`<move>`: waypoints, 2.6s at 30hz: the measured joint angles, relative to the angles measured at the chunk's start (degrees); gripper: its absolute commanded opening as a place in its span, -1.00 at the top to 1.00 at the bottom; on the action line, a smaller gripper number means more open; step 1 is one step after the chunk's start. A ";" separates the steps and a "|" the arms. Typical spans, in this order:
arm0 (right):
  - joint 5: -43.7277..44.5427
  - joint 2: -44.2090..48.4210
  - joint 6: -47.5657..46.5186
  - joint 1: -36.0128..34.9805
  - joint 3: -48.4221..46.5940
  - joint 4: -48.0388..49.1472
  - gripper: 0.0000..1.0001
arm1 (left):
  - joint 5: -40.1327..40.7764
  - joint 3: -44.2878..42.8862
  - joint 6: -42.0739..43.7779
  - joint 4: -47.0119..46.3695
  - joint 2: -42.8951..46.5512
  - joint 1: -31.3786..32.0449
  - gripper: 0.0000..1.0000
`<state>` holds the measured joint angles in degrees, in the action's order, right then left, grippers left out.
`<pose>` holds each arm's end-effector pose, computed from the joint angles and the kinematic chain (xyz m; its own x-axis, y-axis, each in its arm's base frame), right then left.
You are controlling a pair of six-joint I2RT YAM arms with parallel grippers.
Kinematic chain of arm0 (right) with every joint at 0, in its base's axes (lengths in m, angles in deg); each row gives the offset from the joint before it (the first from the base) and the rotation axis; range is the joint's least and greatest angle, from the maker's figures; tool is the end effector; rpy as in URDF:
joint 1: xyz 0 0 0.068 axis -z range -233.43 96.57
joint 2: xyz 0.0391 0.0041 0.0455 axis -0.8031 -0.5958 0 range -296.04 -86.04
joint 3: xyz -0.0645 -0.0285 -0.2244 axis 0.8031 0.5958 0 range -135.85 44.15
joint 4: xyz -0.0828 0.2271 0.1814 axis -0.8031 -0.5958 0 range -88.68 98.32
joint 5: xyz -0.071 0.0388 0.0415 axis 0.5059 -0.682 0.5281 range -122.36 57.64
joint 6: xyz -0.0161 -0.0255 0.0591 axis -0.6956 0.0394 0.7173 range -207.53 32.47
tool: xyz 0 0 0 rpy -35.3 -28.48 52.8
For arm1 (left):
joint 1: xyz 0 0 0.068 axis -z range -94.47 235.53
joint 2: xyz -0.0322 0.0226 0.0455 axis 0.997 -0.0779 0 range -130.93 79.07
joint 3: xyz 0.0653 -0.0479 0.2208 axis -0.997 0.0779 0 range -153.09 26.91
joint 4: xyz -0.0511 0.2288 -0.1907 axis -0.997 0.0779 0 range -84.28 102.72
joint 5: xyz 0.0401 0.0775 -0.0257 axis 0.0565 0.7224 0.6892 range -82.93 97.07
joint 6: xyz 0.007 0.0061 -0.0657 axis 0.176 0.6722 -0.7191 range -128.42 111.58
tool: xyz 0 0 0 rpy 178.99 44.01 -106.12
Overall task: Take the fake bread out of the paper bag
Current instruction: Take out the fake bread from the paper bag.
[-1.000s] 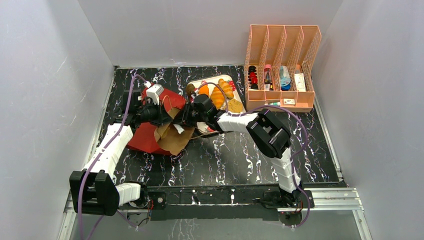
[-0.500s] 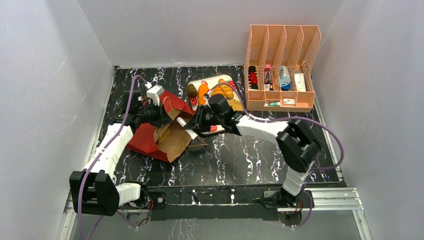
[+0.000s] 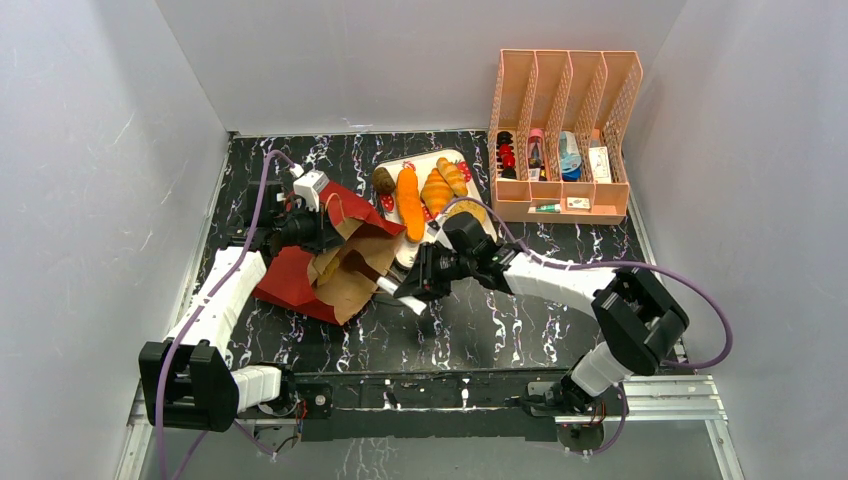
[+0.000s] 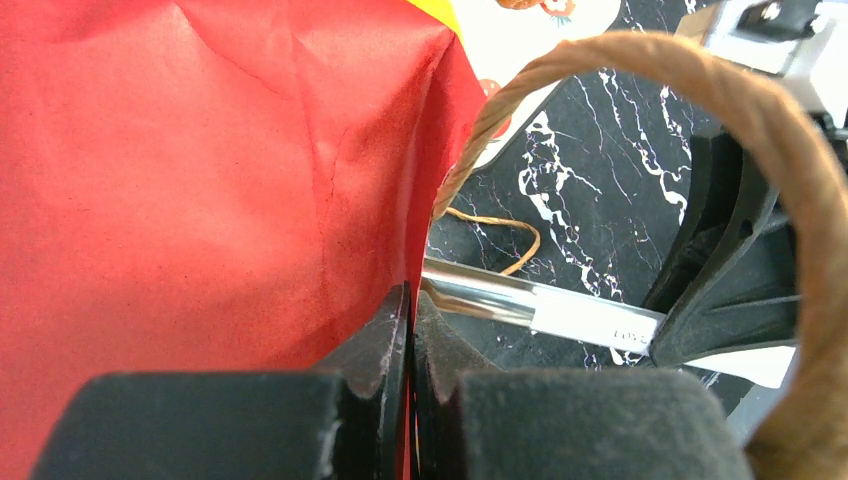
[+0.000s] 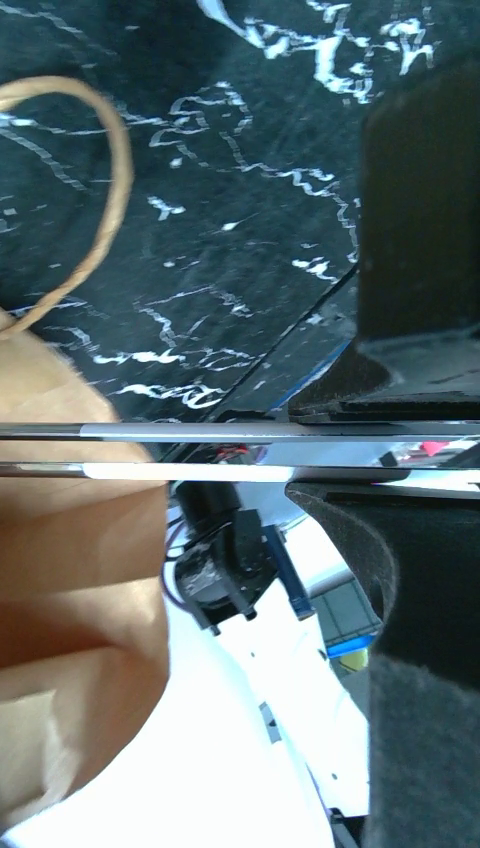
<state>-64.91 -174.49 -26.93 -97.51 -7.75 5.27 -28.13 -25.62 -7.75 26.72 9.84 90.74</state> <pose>0.2478 0.2793 0.1395 -0.9951 0.0584 -0.0796 -0.0353 0.5420 0.8396 0.3219 -0.0599 0.2270 -0.6028 0.0645 -0.7953 0.5354 0.7717 -0.3432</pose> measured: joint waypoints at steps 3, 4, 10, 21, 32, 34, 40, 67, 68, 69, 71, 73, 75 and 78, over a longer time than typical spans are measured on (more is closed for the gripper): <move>-2.08 1.44 0.70 0.09 2.29 -0.98 0.61 | 0.00 0.00 -0.02 0.00 0.00 0.00 1.00; -2.84 1.90 1.01 0.13 2.75 -1.33 0.59 | 0.00 0.00 -0.02 0.00 0.00 0.02 1.00; -5.88 4.11 2.54 0.48 4.92 -0.96 0.53 | 0.00 0.00 -0.07 -0.02 0.00 0.04 1.00; -8.50 4.13 5.79 0.70 7.54 1.86 0.47 | 0.00 0.00 -0.24 -0.02 0.00 0.04 1.00; -9.51 -0.96 10.05 0.70 7.32 8.17 0.41 | -0.24 0.00 -0.22 0.00 -0.39 0.07 1.00; -9.68 -1.64 10.32 0.70 7.28 8.33 0.40 | -0.28 0.00 -0.22 0.00 -0.59 0.07 1.00; -9.84 -3.08 12.22 0.70 5.90 10.69 0.39 | -0.42 0.00 -0.22 -0.07 -0.70 0.07 1.00; -10.71 -17.90 17.62 -1.22 -0.20 24.41 0.34 | -1.27 0.04 -0.68 -1.77 -1.66 0.04 1.00; -10.64 -18.32 17.81 -1.38 -0.28 25.07 0.34 | -1.29 0.04 -0.68 -1.77 -1.75 0.07 1.00; -10.62 -18.84 17.97 -1.62 -0.48 25.77 0.34 | -1.33 0.04 -0.68 -1.77 -1.86 0.07 1.00; -10.47 -19.74 18.23 -1.88 -1.07 26.71 0.34 | -1.42 0.04 -0.70 -1.77 -2.25 0.07 1.00; -9.97 -21.20 18.47 -2.08 -2.25 27.76 0.34 | -1.62 0.04 -0.81 -1.77 -2.82 0.07 1.00; -9.44 -22.29 18.49 -2.10 -3.23 28.26 0.34 | -1.70 0.04 -0.90 -1.77 -3.39 0.07 1.00; -7.82 -23.93 18.69 -2.10 -5.49 29.33 0.69 | -1.73 0.02 -0.98 -1.77 -3.89 0.07 1.00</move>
<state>-72.74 -198.42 -8.24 -99.60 -13.24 34.60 -29.86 -25.60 -8.73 24.95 5.95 90.81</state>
